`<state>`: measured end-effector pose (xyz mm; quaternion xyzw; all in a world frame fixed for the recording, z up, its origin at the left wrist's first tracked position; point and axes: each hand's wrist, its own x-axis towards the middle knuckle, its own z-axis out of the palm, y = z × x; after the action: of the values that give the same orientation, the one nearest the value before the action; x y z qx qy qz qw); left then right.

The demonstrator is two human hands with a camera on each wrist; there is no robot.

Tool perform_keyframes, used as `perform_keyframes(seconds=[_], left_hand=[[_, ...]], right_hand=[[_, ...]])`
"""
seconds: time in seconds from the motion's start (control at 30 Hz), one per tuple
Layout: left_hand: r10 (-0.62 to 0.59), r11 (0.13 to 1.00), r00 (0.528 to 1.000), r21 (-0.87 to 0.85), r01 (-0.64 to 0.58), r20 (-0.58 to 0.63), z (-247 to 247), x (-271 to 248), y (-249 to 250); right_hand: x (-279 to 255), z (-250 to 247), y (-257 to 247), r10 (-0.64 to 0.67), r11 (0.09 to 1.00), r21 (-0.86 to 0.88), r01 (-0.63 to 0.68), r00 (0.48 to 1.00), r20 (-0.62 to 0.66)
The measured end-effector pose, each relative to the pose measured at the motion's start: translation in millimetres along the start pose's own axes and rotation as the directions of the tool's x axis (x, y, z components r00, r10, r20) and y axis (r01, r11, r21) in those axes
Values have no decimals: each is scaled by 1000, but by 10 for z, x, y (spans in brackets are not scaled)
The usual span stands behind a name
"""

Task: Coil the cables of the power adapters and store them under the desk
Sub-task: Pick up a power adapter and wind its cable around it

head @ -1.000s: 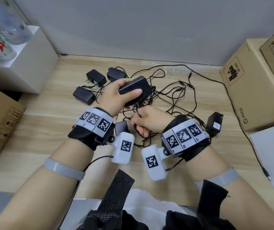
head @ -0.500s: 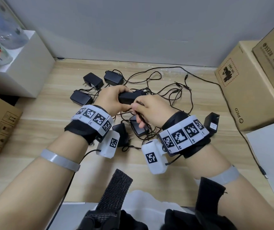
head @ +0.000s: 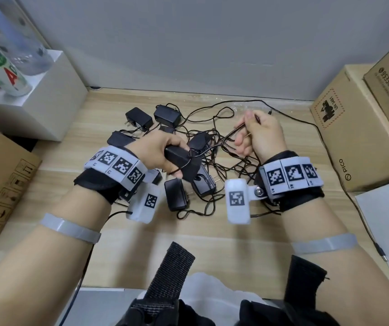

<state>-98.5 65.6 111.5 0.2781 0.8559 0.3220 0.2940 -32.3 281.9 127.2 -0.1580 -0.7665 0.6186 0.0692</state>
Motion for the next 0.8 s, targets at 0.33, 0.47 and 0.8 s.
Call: perform_keyframes(seconds=[0.33,0.47,0.8], left_hand=[[389,519,921,-821,-240,-24,39,-108,17],[327,284,938,-934,-218,-120,51,-90,129],[207,223,968,-957,-187,-141,241,35,244]], right_hand=[[231,-25,730,206,932,-265,-247,963,-173],[188,82,903,311,888,-293,-354,933,-183],[66,146,1022,341,822,-446,-353,934,-109]])
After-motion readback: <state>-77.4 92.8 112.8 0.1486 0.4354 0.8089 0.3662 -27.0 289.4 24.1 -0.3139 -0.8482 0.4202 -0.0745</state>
